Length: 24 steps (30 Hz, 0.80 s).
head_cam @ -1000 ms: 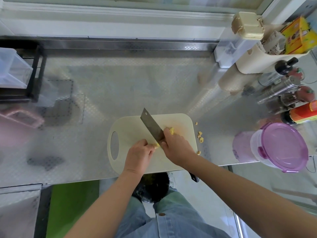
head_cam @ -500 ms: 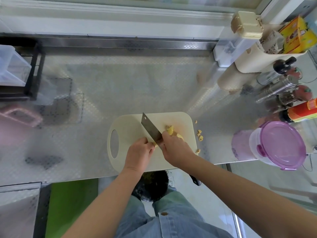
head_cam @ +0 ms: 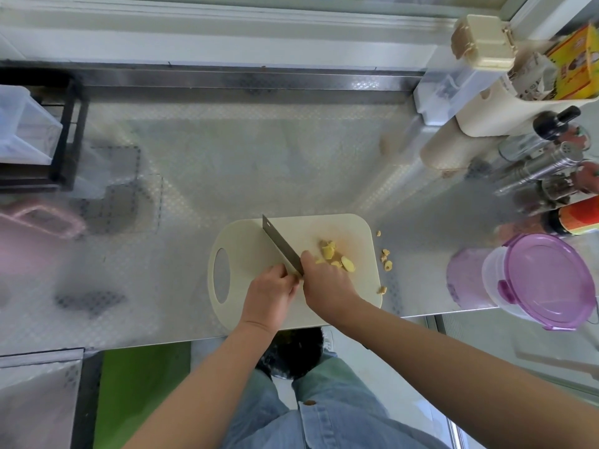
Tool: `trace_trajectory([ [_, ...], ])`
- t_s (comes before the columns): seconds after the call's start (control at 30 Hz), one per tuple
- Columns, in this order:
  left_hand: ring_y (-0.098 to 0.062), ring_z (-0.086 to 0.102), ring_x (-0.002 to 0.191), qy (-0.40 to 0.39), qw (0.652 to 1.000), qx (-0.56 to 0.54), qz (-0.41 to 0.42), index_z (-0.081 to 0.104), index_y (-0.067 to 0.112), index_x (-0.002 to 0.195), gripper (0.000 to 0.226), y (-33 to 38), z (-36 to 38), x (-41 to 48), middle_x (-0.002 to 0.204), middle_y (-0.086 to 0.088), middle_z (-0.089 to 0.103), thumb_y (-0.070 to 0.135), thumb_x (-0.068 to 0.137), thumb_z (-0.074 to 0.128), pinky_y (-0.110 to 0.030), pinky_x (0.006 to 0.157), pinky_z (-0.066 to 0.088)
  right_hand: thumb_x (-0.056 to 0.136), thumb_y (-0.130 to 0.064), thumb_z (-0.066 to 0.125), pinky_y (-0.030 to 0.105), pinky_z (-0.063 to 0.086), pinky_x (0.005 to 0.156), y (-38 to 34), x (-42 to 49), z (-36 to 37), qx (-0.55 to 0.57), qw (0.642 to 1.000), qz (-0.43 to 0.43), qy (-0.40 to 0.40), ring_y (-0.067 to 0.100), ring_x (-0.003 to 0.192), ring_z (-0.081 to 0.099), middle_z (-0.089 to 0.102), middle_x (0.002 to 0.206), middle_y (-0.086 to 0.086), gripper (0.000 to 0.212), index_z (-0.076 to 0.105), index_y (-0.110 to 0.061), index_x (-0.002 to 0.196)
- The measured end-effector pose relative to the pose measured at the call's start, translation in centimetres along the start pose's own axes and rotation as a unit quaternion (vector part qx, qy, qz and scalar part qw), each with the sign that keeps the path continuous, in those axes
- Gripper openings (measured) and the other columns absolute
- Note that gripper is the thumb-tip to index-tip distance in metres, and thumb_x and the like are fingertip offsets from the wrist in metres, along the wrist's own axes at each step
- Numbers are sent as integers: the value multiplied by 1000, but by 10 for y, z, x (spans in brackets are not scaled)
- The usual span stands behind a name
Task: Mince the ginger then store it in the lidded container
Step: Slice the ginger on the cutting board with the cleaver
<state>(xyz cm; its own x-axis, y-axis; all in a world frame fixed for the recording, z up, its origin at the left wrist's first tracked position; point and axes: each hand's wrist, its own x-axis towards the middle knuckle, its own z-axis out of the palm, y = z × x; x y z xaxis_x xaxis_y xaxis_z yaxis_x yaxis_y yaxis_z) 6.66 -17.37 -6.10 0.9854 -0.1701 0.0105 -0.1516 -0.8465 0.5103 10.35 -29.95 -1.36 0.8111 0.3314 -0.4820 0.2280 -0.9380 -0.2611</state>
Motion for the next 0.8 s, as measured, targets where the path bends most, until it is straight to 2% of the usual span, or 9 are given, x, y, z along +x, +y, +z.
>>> trace_trajectory([
  [0.13,-27,46,43,-5,1000,1,2,64,10,58,26,-2,1,-1,56,-6,48,-2,54,86,-26,34,37,91,-3,39,36,40,58,1,1,5,-9,1000,-10,-6,26,66,45,52,83,6,20,34,-13,108],
  [0.23,-26,47,44,-1,1000,-3,6,65,11,59,24,-2,0,-2,56,-5,49,1,59,86,-27,35,39,94,-7,40,36,42,59,5,1,7,-9,1000,-15,-4,30,68,52,54,82,6,20,35,-12,112],
  [0.33,-24,46,44,6,1000,-7,11,64,12,58,25,-1,-1,-1,54,-4,48,0,59,86,-26,35,37,99,-17,40,41,50,63,12,1,6,34,999,3,5,34,75,60,61,87,11,16,36,-11,113],
  [0.47,-22,45,45,6,1000,-13,5,67,14,59,25,-1,-2,-3,53,-1,47,-1,57,87,-26,35,38,100,-21,39,38,45,59,18,-3,6,77,996,24,29,32,76,59,62,89,13,25,35,-9,122],
  [0.53,-22,46,45,6,1000,-13,8,69,14,61,24,0,-3,-3,54,-2,48,-1,58,86,-26,36,38,100,-22,40,41,49,61,19,-7,4,82,996,12,33,32,74,59,62,87,12,28,34,-9,123],
  [0.6,-22,47,45,5,1000,-14,8,67,14,60,25,0,-4,-3,54,-2,48,-2,57,86,-26,37,38,99,-23,40,43,50,61,19,-11,0,84,996,-4,34,30,70,57,60,82,9,26,35,-10,121],
  [0.67,-23,48,46,4,1000,-17,6,66,13,61,25,0,-4,-3,55,-3,49,-2,57,86,-27,37,40,99,-24,40,37,44,55,19,-14,-4,76,996,-18,31,27,65,53,55,77,6,19,36,-12,113],
  [0.73,-23,48,46,0,1000,-15,1,67,13,62,24,0,-3,-4,56,-3,51,-3,57,85,-28,37,41,99,-25,40,33,38,53,19,-16,-8,58,998,-28,25,25,63,50,53,76,4,10,34,-17,101],
  [0.8,-23,48,46,-2,1000,-9,-4,67,12,62,24,1,-3,-3,56,-3,51,-2,58,85,-28,37,40,100,-23,39,33,37,54,17,-17,-10,39,999,-31,19,25,65,49,53,77,5,11,30,-20,95],
])
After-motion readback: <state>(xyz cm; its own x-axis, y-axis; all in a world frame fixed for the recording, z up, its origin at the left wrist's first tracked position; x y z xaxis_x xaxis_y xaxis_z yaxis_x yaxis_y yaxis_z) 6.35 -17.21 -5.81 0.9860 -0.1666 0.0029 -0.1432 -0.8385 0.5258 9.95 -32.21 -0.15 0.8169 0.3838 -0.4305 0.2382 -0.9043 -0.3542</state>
